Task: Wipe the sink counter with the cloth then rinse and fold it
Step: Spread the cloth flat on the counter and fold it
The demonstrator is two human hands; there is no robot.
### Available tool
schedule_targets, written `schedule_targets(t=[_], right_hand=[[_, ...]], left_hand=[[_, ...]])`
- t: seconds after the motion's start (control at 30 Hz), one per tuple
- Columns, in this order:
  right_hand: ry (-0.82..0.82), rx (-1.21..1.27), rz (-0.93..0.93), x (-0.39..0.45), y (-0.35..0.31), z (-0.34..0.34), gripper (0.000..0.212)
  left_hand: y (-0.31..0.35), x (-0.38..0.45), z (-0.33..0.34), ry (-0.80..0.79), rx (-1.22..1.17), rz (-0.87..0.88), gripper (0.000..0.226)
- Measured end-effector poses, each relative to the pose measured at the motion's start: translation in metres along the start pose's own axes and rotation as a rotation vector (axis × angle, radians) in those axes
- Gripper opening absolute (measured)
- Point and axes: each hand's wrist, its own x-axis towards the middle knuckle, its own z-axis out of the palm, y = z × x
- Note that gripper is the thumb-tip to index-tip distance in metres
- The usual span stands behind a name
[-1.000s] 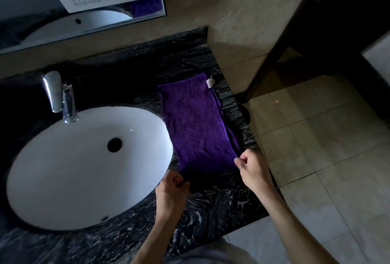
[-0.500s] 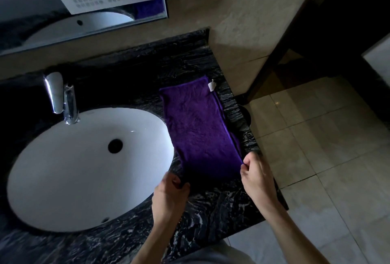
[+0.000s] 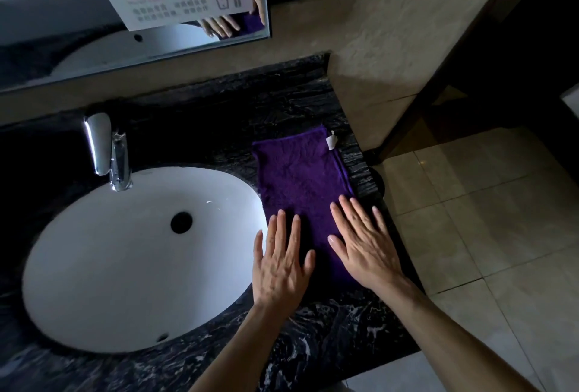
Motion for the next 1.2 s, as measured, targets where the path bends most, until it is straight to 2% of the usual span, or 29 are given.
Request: schedule_targets(t=[0.13, 0.2, 0.33, 0.43, 0.5, 0.6, 0.73, 0.8, 1.1, 1.2], right_hand=[[0.076, 0.038, 0.065, 0.011, -0.01, 0.001, 0.066], [0.093, 0.058, 0.038, 0.032, -0.012, -0.001, 0.064], [0.069, 0.095, -0.03, 0.099, -0.019, -0.002, 0.064], [0.047, 0.079, -0.012, 0.135, -0.004, 0.004, 0.065], [0.032, 0.05, -0.027, 0.143, 0.014, 0.009, 0.066], [0.021, 0.021, -0.058, 0.149, 0.027, 0.01, 0.066], [0.099, 0.056, -0.015, 0.164, 0.01, 0.005, 0.064], [0.11, 0.078, -0.044, 0.176, 0.002, 0.005, 0.063], [-0.05, 0.045, 0.029, 0.229, 0.013, 0.004, 0.072], [0.033, 0.109, 0.065, 0.245, 0.015, -0.009, 0.059]], left_hand=[[0.008, 0.015, -0.01, 0.034, -0.065, -0.023, 0.065], [0.01, 0.042, -0.016, 0.073, -0.103, -0.019, 0.062], [-0.003, 0.114, -0.023, 0.111, -0.121, -0.07, 0.063], [-0.029, 0.144, -0.023, 0.079, -0.077, -0.115, 0.065], [-0.043, 0.151, -0.02, 0.037, -0.035, -0.106, 0.066], [-0.042, 0.154, -0.02, 0.058, -0.052, -0.133, 0.067], [-0.035, 0.165, -0.025, 0.158, -0.089, -0.163, 0.064], [-0.041, 0.175, -0.026, 0.133, -0.069, -0.145, 0.065], [-0.052, 0.216, -0.035, 0.038, -0.087, -0.121, 0.066], [-0.058, 0.225, -0.048, 0.061, -0.225, -0.135, 0.067]])
